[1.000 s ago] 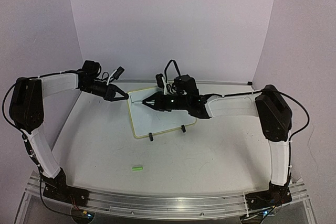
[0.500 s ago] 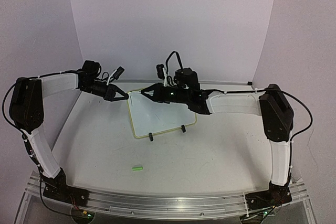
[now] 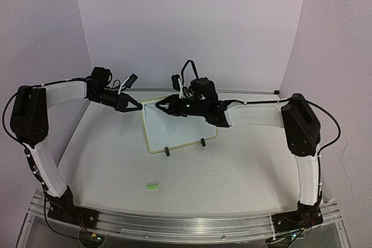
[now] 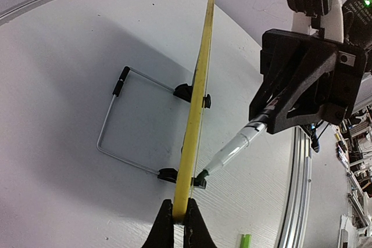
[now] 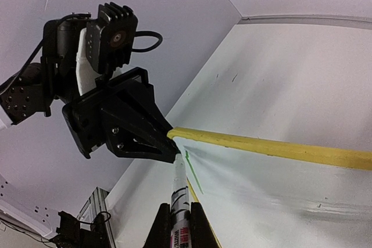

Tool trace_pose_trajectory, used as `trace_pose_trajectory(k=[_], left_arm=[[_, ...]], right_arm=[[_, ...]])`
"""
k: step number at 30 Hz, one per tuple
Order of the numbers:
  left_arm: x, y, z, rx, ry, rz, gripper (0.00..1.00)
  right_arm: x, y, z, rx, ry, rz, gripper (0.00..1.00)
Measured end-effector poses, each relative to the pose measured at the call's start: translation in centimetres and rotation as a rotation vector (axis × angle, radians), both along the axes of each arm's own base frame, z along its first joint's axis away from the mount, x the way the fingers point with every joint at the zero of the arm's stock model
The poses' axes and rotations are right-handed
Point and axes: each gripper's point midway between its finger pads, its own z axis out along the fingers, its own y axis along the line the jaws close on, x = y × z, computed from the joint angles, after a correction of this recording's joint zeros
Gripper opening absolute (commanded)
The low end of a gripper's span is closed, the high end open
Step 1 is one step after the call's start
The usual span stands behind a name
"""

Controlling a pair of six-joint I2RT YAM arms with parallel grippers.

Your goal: Write a sentence on the whiteboard

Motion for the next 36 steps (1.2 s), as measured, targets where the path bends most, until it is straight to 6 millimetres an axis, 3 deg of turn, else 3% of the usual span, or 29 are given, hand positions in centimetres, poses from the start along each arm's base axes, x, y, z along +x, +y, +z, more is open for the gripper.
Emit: trace_pose_trajectory(k=[16,21,36], left_arm=[[0.0,0.0,-0.1,0.003,0.000,0.003,0.00],[0.0,0.0,-0.1,0.003,0.000,0.003,0.00],[0.0,0.0,0.0,0.003,0.000,0.002,0.00]], right_arm=[[0.4,-0.2,-1.2,-0.025,0.010,-0.046,0.00],[0.0,-1.1,-1.7,-0.042,0.010,-0.081,0.00],[0.0,-1.8,-1.6,-0.048,0.009,-0.101,0.00]])
